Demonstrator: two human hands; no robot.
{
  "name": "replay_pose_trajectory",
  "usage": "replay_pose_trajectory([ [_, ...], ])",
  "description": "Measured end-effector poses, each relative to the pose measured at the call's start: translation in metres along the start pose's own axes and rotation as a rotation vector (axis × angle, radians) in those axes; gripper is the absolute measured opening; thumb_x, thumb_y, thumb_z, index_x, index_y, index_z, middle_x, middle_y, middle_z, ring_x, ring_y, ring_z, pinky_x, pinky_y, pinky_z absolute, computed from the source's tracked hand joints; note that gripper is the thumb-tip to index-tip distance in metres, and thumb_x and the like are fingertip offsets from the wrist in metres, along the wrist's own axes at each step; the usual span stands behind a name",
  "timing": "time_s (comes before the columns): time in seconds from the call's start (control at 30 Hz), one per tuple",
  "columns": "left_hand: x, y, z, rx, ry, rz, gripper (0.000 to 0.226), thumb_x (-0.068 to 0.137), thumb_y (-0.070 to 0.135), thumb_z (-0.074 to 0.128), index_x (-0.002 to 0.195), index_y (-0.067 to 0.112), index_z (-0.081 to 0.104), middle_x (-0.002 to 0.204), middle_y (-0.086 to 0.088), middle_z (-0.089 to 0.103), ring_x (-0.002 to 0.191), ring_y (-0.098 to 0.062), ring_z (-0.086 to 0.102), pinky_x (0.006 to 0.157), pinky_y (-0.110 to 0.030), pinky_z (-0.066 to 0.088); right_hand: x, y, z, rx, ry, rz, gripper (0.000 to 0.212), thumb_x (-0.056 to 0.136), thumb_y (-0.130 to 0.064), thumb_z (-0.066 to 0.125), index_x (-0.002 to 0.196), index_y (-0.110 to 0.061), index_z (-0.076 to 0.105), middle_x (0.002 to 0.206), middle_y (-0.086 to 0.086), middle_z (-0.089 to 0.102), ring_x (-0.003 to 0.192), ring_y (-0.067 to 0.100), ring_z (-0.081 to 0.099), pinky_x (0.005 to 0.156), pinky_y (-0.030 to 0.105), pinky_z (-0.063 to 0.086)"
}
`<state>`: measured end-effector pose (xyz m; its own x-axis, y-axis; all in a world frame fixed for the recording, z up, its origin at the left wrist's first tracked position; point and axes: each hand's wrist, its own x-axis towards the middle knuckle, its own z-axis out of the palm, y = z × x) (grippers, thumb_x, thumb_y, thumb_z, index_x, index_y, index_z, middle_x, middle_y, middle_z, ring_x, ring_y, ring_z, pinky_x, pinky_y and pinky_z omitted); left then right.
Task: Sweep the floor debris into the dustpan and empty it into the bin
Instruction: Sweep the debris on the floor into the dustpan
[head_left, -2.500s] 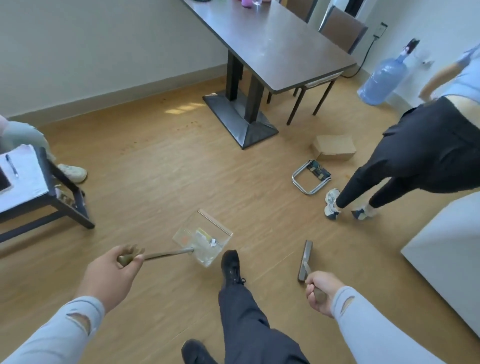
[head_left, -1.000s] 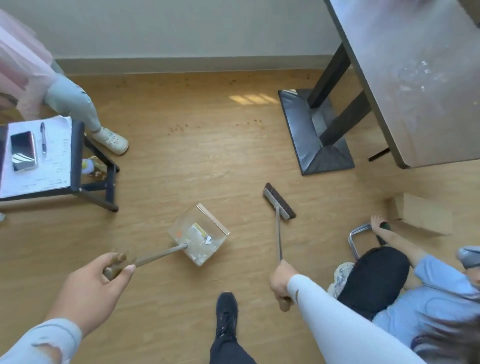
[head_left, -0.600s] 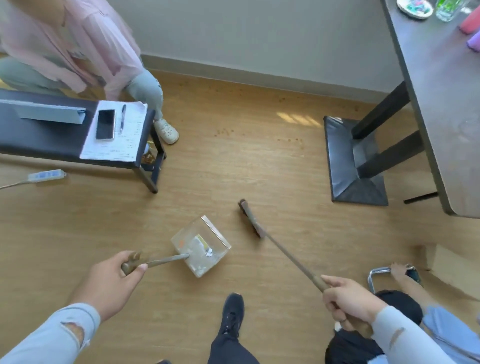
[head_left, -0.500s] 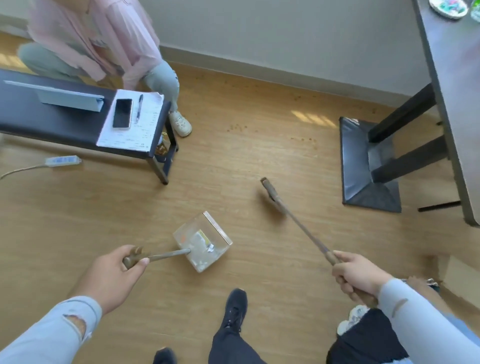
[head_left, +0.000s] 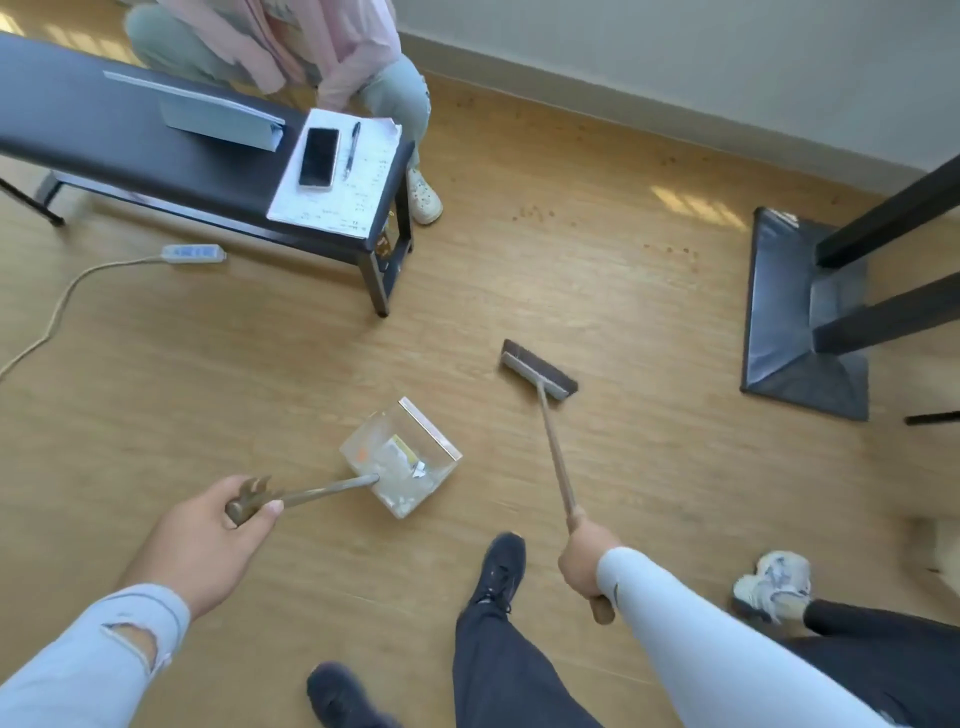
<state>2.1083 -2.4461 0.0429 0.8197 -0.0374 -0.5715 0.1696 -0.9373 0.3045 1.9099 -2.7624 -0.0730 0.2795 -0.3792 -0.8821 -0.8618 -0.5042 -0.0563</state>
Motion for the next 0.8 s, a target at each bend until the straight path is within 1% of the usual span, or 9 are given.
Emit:
replay_pose_trajectory([
  [0.07, -0.008, -0.028, -0.008, 0.005, 0.002, -0.01, 0.023, 0.093, 0.039, 0.068, 0.114, 0.03, 0.067, 0.076, -0.003, 0.063, 0.071, -0.023, 0.062, 0.062, -0.034, 0.044, -0.037, 0.003, 0.031, -0.063, -0.087, -0.07, 0.071, 0.093, -0.009, 0.051, 0.157, -0.012, 0.022, 0.129, 0.016, 0.06, 0.095, 0.026, 0.056, 0.088, 0.036, 0.049],
  [0.2, -0.03, -0.093, -0.025, 0.009, -0.016, -0.012, 0.027, 0.093, 0.039, 0.068, 0.117, 0.027, 0.068, 0.077, -0.002, 0.065, 0.074, -0.022, 0.062, 0.065, -0.035, 0.043, -0.105, -0.016, 0.09, -0.187, -0.351, -0.056, 0.081, 0.092, -0.006, 0.041, 0.161, -0.027, 0.002, 0.103, 0.003, 0.057, 0.082, 0.023, 0.055, 0.063, 0.029, 0.046],
  [0.3, -0.044, -0.137, -0.036, 0.013, -0.017, 0.004, 0.023, 0.094, 0.04, 0.067, 0.114, 0.029, 0.067, 0.077, 0.001, 0.065, 0.073, -0.02, 0.061, 0.064, -0.034, 0.043, -0.127, -0.013, 0.087, -0.062, -0.331, -0.055, 0.069, 0.091, -0.004, 0.043, 0.154, -0.028, 0.028, 0.087, 0.003, 0.056, 0.066, 0.021, 0.055, 0.056, 0.031, 0.048],
  [0.37, -0.056, -0.18, -0.047, -0.015, -0.031, 0.002, 0.02, 0.094, 0.04, 0.066, 0.112, 0.031, 0.066, 0.078, 0.002, 0.065, 0.075, -0.021, 0.062, 0.067, -0.034, 0.045, -0.153, 0.001, 0.077, 0.207, -0.29, 0.013, 0.065, 0.091, -0.004, 0.047, 0.149, -0.031, 0.039, 0.076, 0.007, 0.054, 0.052, 0.019, 0.049, 0.048, 0.029, 0.044],
  [0.47, -0.072, -0.234, -0.056, -0.047, -0.038, -0.006, 0.013, 0.094, 0.04, 0.066, 0.106, 0.033, 0.063, 0.079, 0.002, 0.064, 0.076, -0.022, 0.062, 0.068, -0.034, 0.044, -0.181, 0.025, 0.064, 0.476, -0.188, 0.065, 0.067, 0.095, -0.002, 0.053, 0.155, -0.027, 0.035, 0.062, 0.007, 0.049, 0.042, 0.015, 0.041, 0.039, 0.025, 0.036],
  [0.6, -0.082, -0.288, -0.066, -0.096, -0.008, -0.046, 0.009, 0.094, 0.038, 0.067, 0.1, 0.034, 0.062, 0.075, -0.003, 0.065, 0.074, -0.024, 0.062, 0.065, -0.035, 0.043, -0.175, 0.029, 0.074, 0.564, -0.083, 0.181, 0.06, 0.098, -0.001, 0.05, 0.153, -0.022, 0.036, 0.059, 0.008, 0.047, 0.039, 0.015, 0.04, 0.038, 0.023, 0.037],
  [0.67, -0.084, -0.311, -0.067, -0.109, 0.011, -0.079, 0.007, 0.093, 0.04, 0.067, 0.098, 0.035, 0.065, 0.072, -0.004, 0.065, 0.071, -0.023, 0.062, 0.062, -0.033, 0.044, -0.143, 0.013, 0.085, 0.575, -0.041, 0.246, 0.039, 0.099, 0.0, 0.046, 0.136, -0.01, 0.049, 0.054, 0.007, 0.045, 0.035, 0.016, 0.039, 0.04, 0.022, 0.035],
  [0.73, -0.086, -0.329, -0.065, -0.122, 0.028, -0.103, 0.007, 0.093, 0.042, 0.068, 0.098, 0.039, 0.065, 0.071, -0.003, 0.065, 0.069, -0.022, 0.063, 0.061, -0.032, 0.046, -0.109, -0.021, 0.101, 0.611, -0.036, 0.285, 0.021, 0.097, -0.001, 0.046, 0.116, -0.008, 0.049, 0.047, 0.006, 0.045, 0.03, 0.016, 0.041, 0.041, 0.02, 0.037],
  [0.8, -0.087, -0.343, -0.066, -0.138, 0.047, -0.116, 0.008, 0.092, 0.042, 0.069, 0.099, 0.041, 0.064, 0.071, -0.003, 0.065, 0.068, -0.022, 0.063, 0.06, -0.032, 0.046, -0.079, -0.065, 0.125, 0.664, -0.041, 0.304, 0.031, 0.093, -0.001, 0.046, 0.119, -0.016, 0.043, 0.049, 0.006, 0.047, 0.032, 0.016, 0.046, 0.038, 0.02, 0.04],
])
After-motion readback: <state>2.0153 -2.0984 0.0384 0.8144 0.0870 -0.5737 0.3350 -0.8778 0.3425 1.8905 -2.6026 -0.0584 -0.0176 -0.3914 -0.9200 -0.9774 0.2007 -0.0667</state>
